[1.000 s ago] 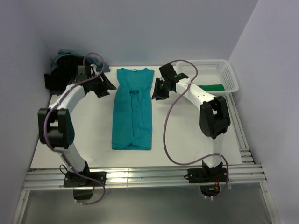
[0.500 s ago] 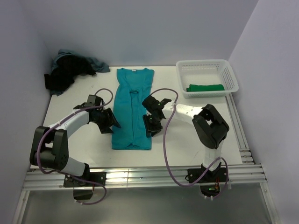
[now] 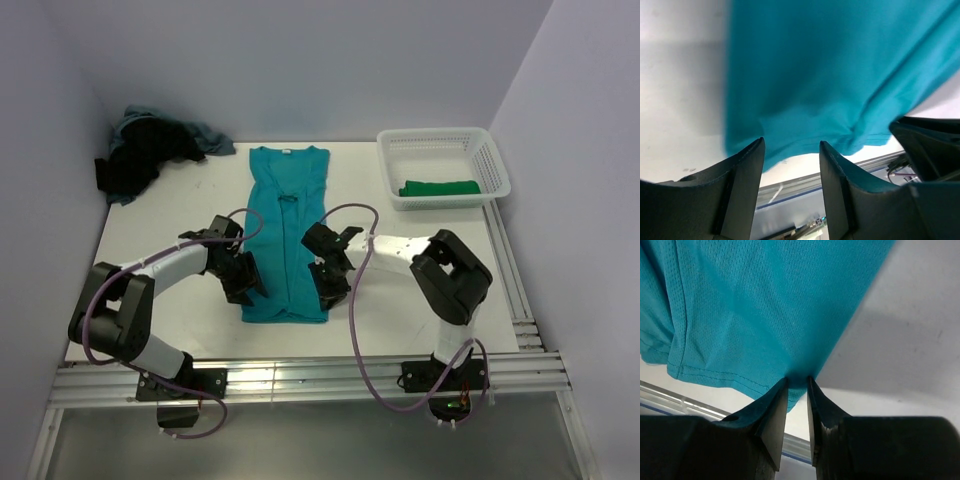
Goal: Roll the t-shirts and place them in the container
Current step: Roll the tshirt
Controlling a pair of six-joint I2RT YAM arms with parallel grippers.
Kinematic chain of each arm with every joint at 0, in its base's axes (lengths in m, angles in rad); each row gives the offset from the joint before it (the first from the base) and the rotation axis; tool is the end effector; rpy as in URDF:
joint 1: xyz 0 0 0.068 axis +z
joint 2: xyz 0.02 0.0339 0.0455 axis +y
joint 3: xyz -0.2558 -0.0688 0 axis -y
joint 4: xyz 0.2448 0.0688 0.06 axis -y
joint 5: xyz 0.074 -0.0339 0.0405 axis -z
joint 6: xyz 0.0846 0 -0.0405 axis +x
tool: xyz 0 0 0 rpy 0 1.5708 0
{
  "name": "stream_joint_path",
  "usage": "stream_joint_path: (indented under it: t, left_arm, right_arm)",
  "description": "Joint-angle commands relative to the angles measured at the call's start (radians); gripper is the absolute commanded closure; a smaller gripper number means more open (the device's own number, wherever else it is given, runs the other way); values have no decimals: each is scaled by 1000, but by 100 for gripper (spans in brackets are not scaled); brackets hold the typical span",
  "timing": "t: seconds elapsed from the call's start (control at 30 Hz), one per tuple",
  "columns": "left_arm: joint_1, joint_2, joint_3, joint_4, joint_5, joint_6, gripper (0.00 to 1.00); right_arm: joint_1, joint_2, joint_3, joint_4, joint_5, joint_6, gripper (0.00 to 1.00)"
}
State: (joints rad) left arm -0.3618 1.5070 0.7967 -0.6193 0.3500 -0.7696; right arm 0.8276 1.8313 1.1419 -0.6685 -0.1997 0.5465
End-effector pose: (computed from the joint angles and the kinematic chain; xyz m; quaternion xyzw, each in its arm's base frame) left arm 0.2376 -0.1210 0.1056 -0.1774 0.9616 -0.2094 0.0074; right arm 0.2218 0.2662 0.0979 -0.1491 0.9781 0.1437 0.0189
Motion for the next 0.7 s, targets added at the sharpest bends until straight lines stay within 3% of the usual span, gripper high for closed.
stream_joint_path:
  t: [0.0,0.17,0.37,0.67]
  left_arm:
    - [-6,15,-1,-69,-23,29,47]
    - [-9,10,-5,-99,-3,53,47]
    - [-23,-71,10,-125,-14,50,44]
    - [-22,-145,-59,-66,-3,15,37]
  right_arm:
    - [-2,-46,-59,-13,36,15,70]
    - [1,-75,-76,-16,28,12,69]
    - [-5,-185,-99,3,-13,29,59]
    - [-65,-314,-260,181,-175,184,50]
